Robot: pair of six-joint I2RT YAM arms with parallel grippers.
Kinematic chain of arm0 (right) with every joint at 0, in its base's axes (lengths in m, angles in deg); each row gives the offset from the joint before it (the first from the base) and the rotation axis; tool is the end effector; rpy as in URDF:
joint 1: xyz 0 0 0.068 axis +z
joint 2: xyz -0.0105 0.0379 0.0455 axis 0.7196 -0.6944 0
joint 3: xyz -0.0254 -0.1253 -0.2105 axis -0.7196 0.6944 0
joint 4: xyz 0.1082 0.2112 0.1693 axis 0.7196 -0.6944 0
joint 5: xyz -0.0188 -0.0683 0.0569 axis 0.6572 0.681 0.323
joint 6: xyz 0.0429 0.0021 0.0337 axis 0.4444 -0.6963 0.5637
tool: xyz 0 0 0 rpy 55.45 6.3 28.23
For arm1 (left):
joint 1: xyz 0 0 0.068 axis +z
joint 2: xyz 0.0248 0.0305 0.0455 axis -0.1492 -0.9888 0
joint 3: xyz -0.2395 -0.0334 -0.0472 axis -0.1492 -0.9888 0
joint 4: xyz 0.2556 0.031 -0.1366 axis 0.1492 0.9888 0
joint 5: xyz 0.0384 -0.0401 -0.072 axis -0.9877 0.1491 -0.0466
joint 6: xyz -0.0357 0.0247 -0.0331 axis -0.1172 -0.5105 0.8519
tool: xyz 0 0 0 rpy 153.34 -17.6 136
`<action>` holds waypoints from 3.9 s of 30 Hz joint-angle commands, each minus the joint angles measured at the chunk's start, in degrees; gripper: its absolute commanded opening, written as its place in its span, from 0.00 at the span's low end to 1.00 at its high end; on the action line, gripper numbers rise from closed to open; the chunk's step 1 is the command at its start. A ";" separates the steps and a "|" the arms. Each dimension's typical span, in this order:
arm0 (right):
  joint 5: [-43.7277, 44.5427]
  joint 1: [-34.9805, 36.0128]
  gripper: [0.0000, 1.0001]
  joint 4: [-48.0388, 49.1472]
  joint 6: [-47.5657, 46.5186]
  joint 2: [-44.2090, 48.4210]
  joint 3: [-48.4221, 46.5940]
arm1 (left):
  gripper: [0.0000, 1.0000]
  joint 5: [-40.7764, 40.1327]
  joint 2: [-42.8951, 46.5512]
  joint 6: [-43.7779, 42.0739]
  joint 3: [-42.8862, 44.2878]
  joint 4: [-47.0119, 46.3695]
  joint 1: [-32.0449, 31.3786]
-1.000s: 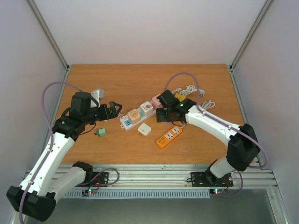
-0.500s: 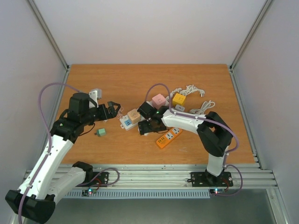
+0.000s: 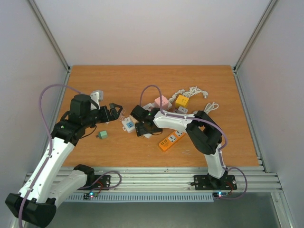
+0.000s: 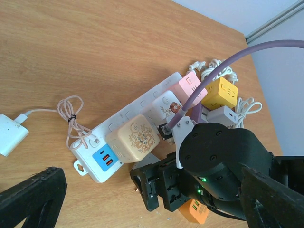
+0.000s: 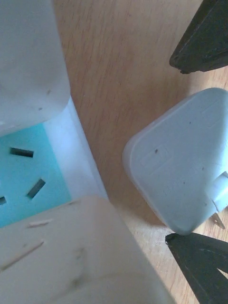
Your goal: Insert the plug
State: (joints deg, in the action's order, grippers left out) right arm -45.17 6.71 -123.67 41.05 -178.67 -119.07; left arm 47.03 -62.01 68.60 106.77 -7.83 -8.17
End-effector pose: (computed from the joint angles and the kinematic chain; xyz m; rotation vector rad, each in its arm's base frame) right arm 0.2545 0.3258 0.1101 -0.9976 2.6538 0.0283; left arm 0.2190 -0.0762 0.3116 -0.0648 2.2477 -0.7318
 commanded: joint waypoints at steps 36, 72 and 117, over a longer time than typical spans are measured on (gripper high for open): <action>6.66 1.86 0.58 -2.17 7.54 5.90 1.06 | 0.97 7.80 -0.47 9.67 -8.91 -12.35 -2.25; -3.37 -2.21 0.60 -0.48 23.96 32.90 4.56 | 0.27 10.14 -13.06 27.10 -24.69 -61.31 -20.70; -50.30 -14.33 0.43 45.33 17.84 56.13 20.79 | 0.00 35.98 -6.78 36.97 -1.95 -56.95 -18.36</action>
State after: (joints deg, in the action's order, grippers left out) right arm -92.89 -7.76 -80.63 59.08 -123.73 -97.21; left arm 79.60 -69.50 106.57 102.40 -64.15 -27.30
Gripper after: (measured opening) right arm 0.482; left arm 0.162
